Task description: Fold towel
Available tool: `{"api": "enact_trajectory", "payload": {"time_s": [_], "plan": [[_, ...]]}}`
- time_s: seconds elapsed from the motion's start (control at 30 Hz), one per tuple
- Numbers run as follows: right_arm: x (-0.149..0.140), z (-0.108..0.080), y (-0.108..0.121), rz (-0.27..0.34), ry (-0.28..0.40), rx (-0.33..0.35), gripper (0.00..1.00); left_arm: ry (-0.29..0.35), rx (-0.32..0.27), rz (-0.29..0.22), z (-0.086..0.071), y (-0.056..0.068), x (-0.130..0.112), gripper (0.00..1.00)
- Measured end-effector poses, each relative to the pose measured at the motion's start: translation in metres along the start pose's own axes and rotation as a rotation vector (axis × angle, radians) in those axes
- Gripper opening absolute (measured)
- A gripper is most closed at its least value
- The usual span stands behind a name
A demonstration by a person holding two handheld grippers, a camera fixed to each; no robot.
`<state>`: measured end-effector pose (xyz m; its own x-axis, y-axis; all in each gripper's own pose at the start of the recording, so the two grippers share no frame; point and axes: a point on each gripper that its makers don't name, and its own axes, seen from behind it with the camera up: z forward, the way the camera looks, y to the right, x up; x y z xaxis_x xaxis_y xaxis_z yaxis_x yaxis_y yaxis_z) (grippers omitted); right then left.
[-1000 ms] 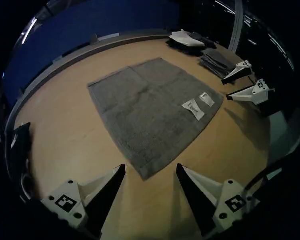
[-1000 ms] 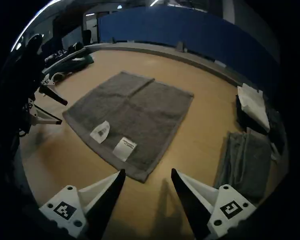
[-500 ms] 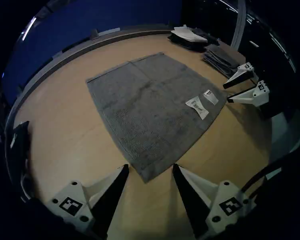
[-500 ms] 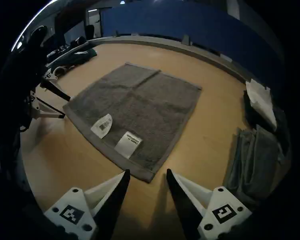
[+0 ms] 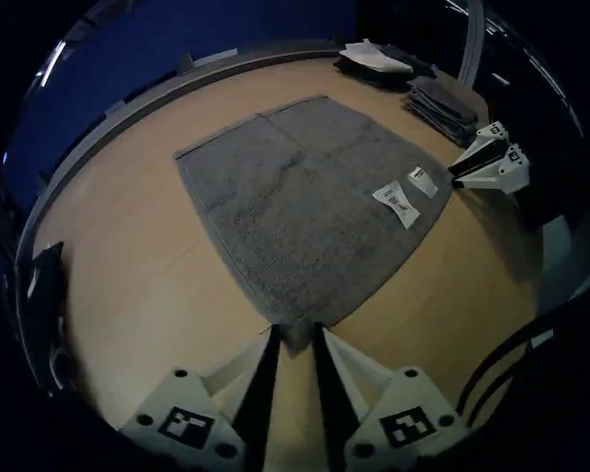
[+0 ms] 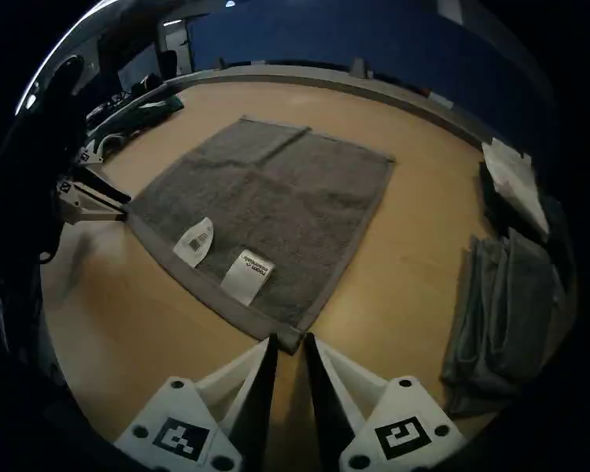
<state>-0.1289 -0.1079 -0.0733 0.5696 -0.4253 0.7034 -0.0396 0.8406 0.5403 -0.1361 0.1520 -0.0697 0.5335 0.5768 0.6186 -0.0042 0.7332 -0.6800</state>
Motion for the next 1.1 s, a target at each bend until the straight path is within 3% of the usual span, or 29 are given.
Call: {"api": "enact_trajectory", "payload": {"time_s": [0.07, 0.27, 0.8, 1.1], "plan": [[0.0, 0.0, 0.0, 0.001, -0.001, 0.0, 0.22, -0.001, 0.0, 0.004, 0.001, 0.0, 0.0, 0.22], [0.0, 0.0, 0.0, 0.017, -0.005, 0.006, 0.12, 0.005, 0.009, 0.026, 0.004, 0.002, 0.002, 0.12], [0.006, -0.008, 0.002, 0.023, 0.014, 0.001, 0.09, 0.017, -0.001, 0.01, -0.001, 0.007, 0.006, 0.1], [0.02, -0.025, 0.0, 0.028, 0.049, 0.0, 0.09, 0.047, 0.011, -0.032, -0.019, 0.008, 0.017, 0.1]]}}
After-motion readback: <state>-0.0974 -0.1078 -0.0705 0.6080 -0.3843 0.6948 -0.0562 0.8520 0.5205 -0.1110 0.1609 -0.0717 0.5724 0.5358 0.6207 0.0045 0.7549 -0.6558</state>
